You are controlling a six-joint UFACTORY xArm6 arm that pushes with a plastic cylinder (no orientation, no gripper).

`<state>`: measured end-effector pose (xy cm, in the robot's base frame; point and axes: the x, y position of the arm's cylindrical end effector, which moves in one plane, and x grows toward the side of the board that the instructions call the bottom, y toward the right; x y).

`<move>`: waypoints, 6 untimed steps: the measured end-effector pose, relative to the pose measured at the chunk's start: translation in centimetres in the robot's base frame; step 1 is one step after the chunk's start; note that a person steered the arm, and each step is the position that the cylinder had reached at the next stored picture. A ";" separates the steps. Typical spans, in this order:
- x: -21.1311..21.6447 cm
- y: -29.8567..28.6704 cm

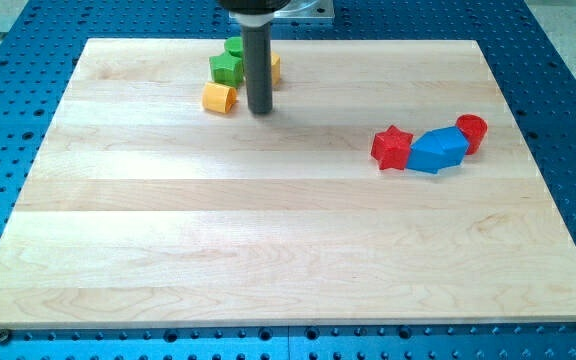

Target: Move the red circle to the top right of the red star

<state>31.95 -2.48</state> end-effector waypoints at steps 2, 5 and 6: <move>2.3 13.3; 6.4 32.5; 6.4 23.1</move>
<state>38.36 20.59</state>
